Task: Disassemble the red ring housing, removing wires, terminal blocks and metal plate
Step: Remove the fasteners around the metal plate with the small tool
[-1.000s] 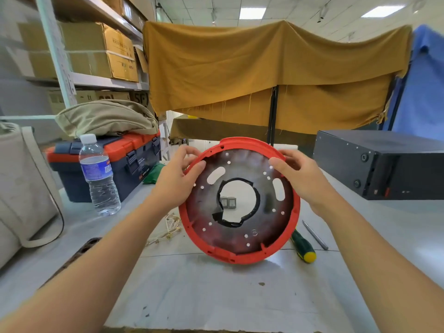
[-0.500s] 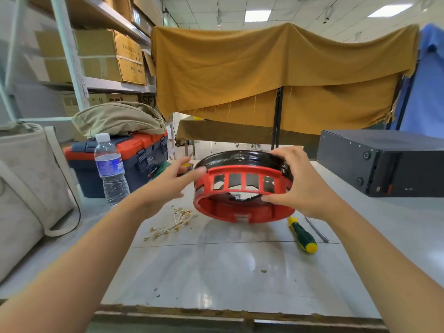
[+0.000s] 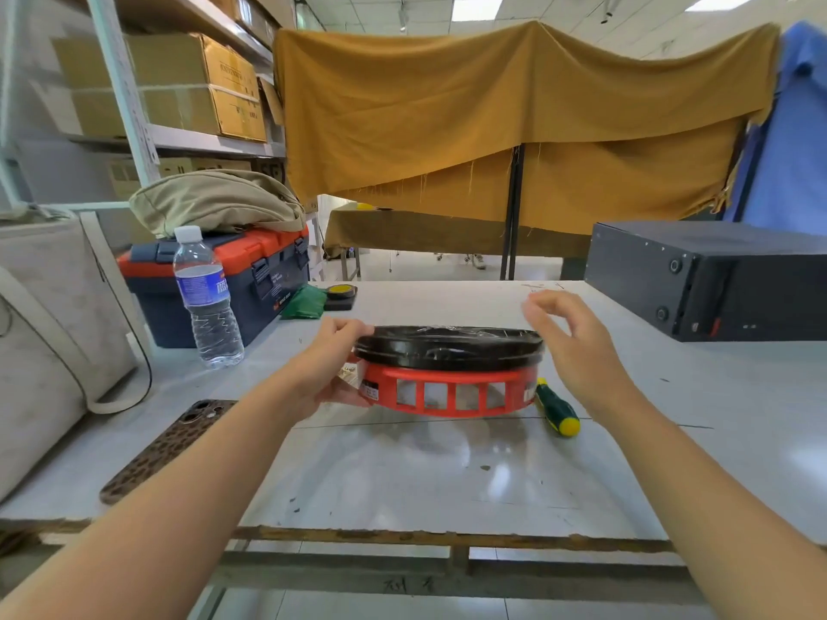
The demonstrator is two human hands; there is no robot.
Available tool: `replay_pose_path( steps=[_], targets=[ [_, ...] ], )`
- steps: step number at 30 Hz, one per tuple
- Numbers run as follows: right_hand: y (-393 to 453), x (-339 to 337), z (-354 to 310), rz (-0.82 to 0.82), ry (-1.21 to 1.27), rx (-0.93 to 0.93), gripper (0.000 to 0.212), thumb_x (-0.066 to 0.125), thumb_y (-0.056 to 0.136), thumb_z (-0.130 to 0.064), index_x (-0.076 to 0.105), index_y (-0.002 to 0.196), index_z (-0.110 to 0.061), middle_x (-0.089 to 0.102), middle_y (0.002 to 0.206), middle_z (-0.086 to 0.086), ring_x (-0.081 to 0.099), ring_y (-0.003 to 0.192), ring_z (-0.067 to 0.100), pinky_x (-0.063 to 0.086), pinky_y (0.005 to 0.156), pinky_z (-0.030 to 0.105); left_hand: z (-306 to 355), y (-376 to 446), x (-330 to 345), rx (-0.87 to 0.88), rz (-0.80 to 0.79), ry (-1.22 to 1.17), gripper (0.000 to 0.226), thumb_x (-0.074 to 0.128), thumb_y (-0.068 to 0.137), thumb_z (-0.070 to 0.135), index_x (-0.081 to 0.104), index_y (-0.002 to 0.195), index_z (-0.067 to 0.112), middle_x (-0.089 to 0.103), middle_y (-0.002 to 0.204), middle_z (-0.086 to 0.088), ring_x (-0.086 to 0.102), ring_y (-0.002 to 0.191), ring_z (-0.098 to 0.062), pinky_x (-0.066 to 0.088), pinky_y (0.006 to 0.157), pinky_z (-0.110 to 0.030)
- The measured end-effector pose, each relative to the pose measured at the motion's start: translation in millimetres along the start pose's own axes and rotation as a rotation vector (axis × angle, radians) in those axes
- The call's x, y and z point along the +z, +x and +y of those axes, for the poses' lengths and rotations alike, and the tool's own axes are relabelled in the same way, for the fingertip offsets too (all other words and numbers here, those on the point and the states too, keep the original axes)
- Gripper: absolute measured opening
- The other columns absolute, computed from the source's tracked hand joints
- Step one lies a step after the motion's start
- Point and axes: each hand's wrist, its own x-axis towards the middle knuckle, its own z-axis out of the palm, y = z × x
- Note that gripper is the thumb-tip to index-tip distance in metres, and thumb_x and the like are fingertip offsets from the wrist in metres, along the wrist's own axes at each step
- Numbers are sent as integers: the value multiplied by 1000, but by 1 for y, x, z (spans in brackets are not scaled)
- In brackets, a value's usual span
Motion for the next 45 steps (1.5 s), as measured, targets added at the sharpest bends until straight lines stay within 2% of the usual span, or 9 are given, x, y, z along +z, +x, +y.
replay_pose_path(
  steps=[6,10,14,18,21,24,28,34,45],
  targets=[
    [6,14,28,-104,131,533,51,55,95,-31,40,140,-13,47,140,8,45,125,26,39,97,35,-14,0,-1,-1,-91,-19,16,46,93,28,43,109,31,47,115,1,70,60,-26,59,57,-38],
    [6,19,38,-28,147,513,43,54,95,-27,47,136,-14,53,122,2,47,108,19,37,83,29,-20,9,-6,-36,-68,53,40,50,93,39,34,129,36,44,126,-3,69,66,-25,59,68,-34],
    [5,19,46,4,106,500,40,55,94,-31,52,131,-18,54,123,-1,49,115,20,40,99,35,-29,22,0,-12,37,191,44,52,93,41,47,131,21,57,116,-1,63,97,-23,53,89,-34],
    [3,15,54,52,97,484,36,57,92,-30,59,126,-18,59,122,0,53,114,20,42,101,35,-36,30,6,58,95,212,13,52,94,29,64,98,24,67,100,-6,62,86,-21,54,80,-33],
    [3,11,60,72,133,532,24,56,91,-26,68,110,-17,66,115,2,58,110,23,45,101,43,-41,37,4,61,128,192,15,53,93,27,61,104,21,66,101,-5,62,84,-19,54,75,-32],
    [7,7,65,77,141,532,21,55,91,-23,72,96,-13,69,102,2,61,96,21,50,85,35,-43,43,5,85,147,138,14,53,93,28,62,99,19,66,98,-6,60,78,-16,48,66,-26],
    [16,-2,70,123,146,491,21,50,94,-13,71,95,-10,68,95,5,62,87,18,48,75,26,-39,51,8,69,101,-62,24,54,90,29,61,106,13,64,112,-11,62,99,-26,51,87,-41],
    [28,-11,87,111,-90,462,25,50,90,1,70,92,-14,68,98,9,61,93,23,48,86,33,-36,57,18,31,-6,-420,27,46,92,30,67,101,15,74,87,1,71,72,-15,55,61,-26],
    [27,-13,120,-34,-619,485,18,61,85,-7,67,96,6,64,104,24,58,93,36,42,72,32,-52,68,26,93,-69,-586,32,66,62,35,76,86,17,74,89,-8,71,76,-20,58,63,-27]
  ],
)
